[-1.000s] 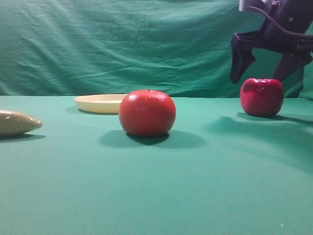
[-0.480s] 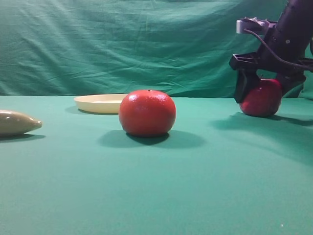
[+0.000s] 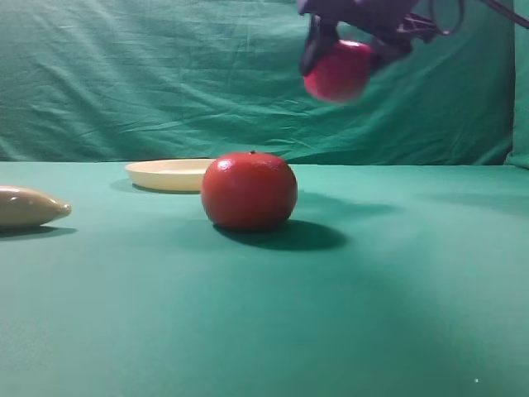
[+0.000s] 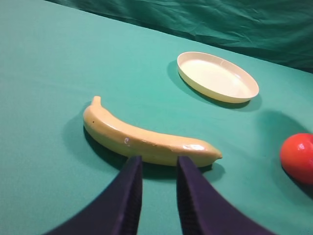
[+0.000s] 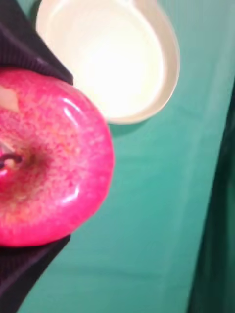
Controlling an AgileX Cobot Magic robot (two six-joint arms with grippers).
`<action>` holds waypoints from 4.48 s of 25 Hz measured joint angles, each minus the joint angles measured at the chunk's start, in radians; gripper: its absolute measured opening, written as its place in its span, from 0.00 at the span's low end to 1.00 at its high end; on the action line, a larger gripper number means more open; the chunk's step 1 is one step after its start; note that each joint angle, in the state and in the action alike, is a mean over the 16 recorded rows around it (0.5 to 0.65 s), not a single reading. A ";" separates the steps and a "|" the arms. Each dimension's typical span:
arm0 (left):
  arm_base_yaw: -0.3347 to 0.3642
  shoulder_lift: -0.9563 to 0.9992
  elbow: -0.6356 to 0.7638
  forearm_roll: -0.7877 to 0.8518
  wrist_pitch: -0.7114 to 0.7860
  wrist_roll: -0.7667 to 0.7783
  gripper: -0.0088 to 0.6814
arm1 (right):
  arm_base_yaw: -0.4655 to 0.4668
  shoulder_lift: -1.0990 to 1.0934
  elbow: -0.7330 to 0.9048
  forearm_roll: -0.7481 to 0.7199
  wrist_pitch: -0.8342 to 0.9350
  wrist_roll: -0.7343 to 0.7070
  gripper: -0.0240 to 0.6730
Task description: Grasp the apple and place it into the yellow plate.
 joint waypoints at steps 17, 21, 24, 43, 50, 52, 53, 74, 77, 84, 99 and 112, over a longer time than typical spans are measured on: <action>0.000 0.000 0.000 0.000 0.000 -0.001 0.24 | 0.075 0.173 -0.118 0.000 -0.104 -0.078 0.87; 0.000 0.000 0.000 0.000 0.000 -0.001 0.24 | 0.069 0.135 -0.123 -0.002 -0.059 -0.120 0.88; 0.000 0.000 0.000 0.000 0.000 -0.002 0.24 | 0.057 0.081 -0.123 -0.005 0.008 -0.150 0.83; 0.000 0.000 0.000 0.000 0.000 -0.002 0.24 | -0.070 -0.507 -0.037 -0.200 0.684 0.182 0.04; 0.000 0.000 0.000 0.000 0.000 -0.002 0.24 | -0.073 -0.789 0.213 -0.314 0.661 0.314 0.03; 0.000 0.000 0.000 0.000 0.000 -0.002 0.24 | -0.073 -0.879 0.309 -0.327 0.624 0.334 0.03; 0.000 0.000 0.000 0.000 0.000 -0.002 0.24 | -0.073 -0.924 0.358 -0.331 0.604 0.341 0.03; 0.000 0.000 0.000 0.000 0.000 -0.002 0.24 | -0.073 -1.602 0.844 -0.407 0.611 0.397 0.03; 0.000 0.000 0.000 0.000 0.000 -0.002 0.24 | -0.080 -1.630 0.851 -0.477 0.638 0.447 0.03; 0.000 0.000 0.000 0.000 0.000 -0.002 0.24 | -0.145 -1.711 0.925 -0.641 0.631 0.578 0.03; 0.000 0.000 0.000 0.000 0.000 -0.002 0.24 | -0.390 -1.968 1.388 -0.703 0.274 0.664 0.03; 0.000 0.000 0.000 0.000 0.000 -0.002 0.24 | -0.498 -2.028 1.540 -0.640 0.232 0.638 0.03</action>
